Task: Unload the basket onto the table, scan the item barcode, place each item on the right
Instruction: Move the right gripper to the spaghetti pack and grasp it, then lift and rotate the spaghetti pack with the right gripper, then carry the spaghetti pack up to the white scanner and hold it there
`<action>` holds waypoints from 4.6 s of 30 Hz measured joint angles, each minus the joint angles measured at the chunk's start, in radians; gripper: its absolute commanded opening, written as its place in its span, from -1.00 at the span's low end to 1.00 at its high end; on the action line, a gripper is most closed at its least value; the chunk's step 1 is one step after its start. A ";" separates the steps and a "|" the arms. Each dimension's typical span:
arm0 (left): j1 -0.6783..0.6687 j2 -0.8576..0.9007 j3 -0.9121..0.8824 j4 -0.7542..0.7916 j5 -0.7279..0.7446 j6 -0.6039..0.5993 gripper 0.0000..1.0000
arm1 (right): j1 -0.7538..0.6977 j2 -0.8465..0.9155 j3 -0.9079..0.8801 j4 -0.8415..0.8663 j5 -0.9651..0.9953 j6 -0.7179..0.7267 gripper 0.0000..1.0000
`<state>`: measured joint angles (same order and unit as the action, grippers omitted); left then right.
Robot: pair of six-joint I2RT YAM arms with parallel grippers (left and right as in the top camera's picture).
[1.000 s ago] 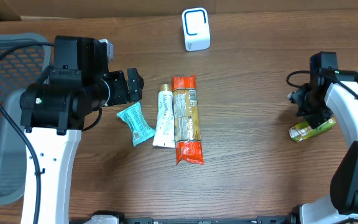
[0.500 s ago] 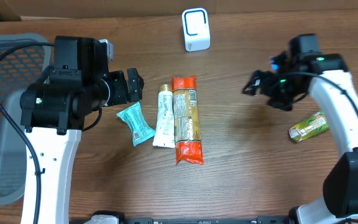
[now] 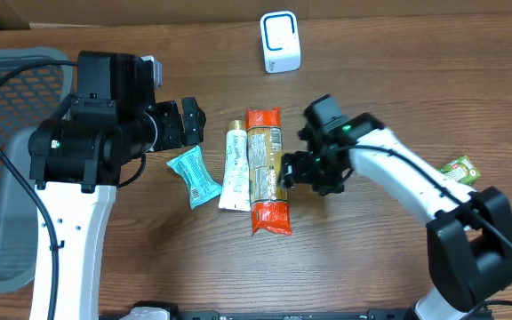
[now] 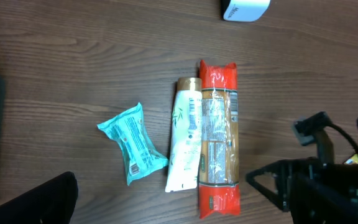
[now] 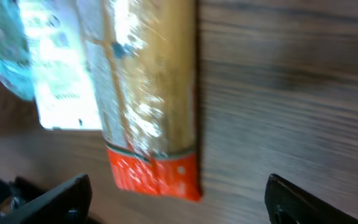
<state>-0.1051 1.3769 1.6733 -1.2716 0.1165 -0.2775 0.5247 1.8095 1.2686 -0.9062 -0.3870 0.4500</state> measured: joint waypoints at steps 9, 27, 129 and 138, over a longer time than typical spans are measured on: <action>0.000 0.000 0.000 0.000 0.000 0.000 0.99 | 0.010 0.093 0.000 0.176 0.011 0.074 0.76; 0.000 0.000 0.000 0.000 0.000 0.000 0.99 | 0.000 0.211 0.004 0.305 -0.068 0.097 -0.84; 0.000 0.000 0.000 0.000 0.000 0.000 0.99 | -0.204 -0.030 0.032 -0.178 -0.584 -0.484 -0.93; 0.000 0.000 0.000 0.000 0.000 0.000 0.99 | -0.216 -0.306 0.129 -0.179 -0.803 -0.492 -0.93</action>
<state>-0.1051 1.3769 1.6733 -1.2716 0.1165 -0.2775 0.3088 1.5040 1.3975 -1.0855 -1.1896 -0.0422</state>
